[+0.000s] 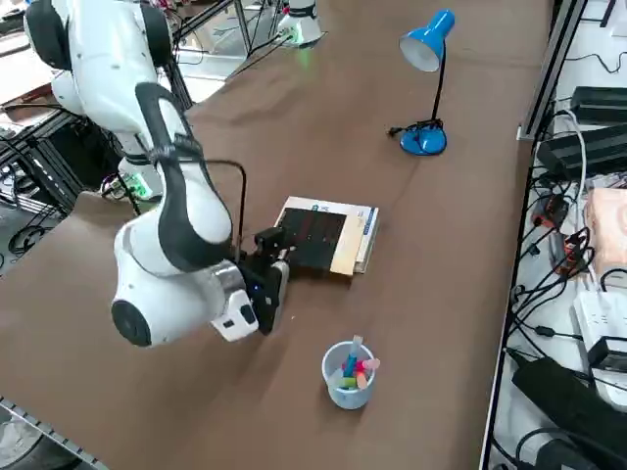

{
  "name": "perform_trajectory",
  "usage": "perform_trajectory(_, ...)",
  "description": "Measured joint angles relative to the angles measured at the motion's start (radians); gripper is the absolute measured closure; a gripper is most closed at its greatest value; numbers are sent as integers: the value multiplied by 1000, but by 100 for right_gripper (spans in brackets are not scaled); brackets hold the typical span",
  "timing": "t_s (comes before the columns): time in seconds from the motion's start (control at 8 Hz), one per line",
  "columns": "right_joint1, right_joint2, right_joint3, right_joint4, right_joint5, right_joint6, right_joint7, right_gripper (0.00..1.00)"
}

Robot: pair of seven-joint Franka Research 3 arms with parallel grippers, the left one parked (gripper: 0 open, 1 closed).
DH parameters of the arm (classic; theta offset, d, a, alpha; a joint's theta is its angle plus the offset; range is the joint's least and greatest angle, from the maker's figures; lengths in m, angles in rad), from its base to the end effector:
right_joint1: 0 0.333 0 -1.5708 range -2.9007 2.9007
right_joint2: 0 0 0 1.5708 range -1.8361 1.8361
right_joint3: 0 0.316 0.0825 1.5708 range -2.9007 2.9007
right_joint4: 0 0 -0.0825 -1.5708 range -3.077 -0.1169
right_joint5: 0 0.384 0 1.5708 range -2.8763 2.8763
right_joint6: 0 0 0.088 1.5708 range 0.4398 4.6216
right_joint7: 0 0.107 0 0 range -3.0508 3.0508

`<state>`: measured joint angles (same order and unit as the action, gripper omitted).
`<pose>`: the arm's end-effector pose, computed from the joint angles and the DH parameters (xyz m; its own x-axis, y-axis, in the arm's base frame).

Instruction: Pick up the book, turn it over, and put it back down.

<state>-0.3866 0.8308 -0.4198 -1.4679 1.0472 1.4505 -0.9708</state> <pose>0.5487 -0.3596 0.2020 0.9881 -0.1521 0.0248 -0.0639 -0.5508 -0.8322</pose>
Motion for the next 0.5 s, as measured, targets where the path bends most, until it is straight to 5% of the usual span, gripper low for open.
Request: perform_trajectory(0.5, -26, 161, 1, 104, 66, -77, 15, 5)
